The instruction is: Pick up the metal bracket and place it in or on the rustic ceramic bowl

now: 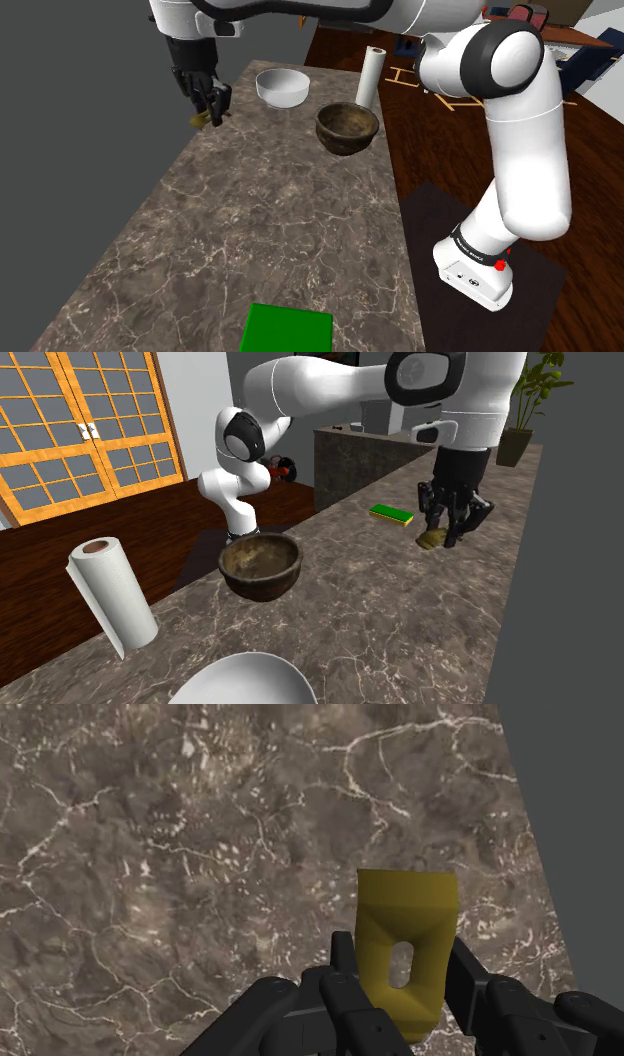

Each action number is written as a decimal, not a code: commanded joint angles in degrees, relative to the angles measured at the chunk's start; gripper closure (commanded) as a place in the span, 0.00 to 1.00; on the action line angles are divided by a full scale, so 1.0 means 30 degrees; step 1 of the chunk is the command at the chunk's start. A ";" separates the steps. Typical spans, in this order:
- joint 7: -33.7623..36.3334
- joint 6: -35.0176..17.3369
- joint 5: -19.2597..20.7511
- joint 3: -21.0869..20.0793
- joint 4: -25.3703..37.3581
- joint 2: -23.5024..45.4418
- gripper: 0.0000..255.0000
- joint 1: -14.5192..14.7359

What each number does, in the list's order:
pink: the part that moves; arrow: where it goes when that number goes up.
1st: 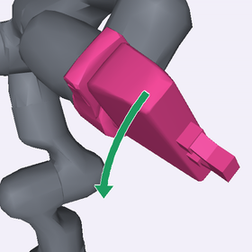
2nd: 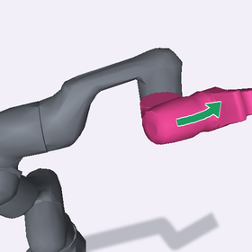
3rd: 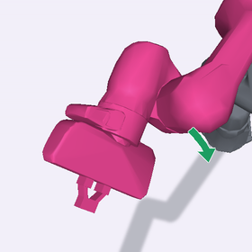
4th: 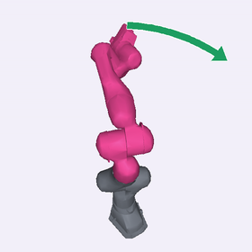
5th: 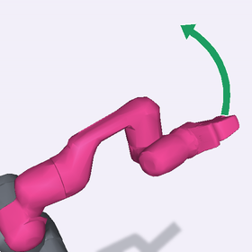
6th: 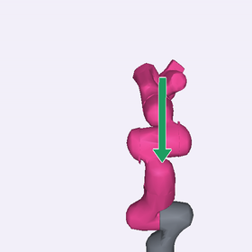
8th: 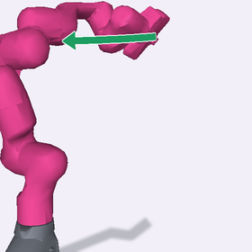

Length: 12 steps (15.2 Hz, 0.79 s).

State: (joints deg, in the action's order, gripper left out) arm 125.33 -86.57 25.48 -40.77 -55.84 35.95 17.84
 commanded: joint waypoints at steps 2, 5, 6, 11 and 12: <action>-0.0304 -0.1167 -0.1046 -0.0581 -0.3270 -0.2098 1.00 -0.2087; -0.1272 -0.2674 -0.2670 -0.1172 -0.7168 -0.4865 1.00 -0.4791; -0.1716 -0.3091 -0.3250 -0.1290 -0.8268 -0.5753 1.00 -0.5594; -0.4668 -0.4640 -0.6394 -0.1190 -1.2847 -1.0141 1.00 -0.8846; -0.5362 -0.4840 -0.7026 -0.0994 -1.3617 -1.0991 1.00 -0.9297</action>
State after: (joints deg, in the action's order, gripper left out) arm 111.33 -100.38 6.19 -44.21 -94.43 5.26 -8.55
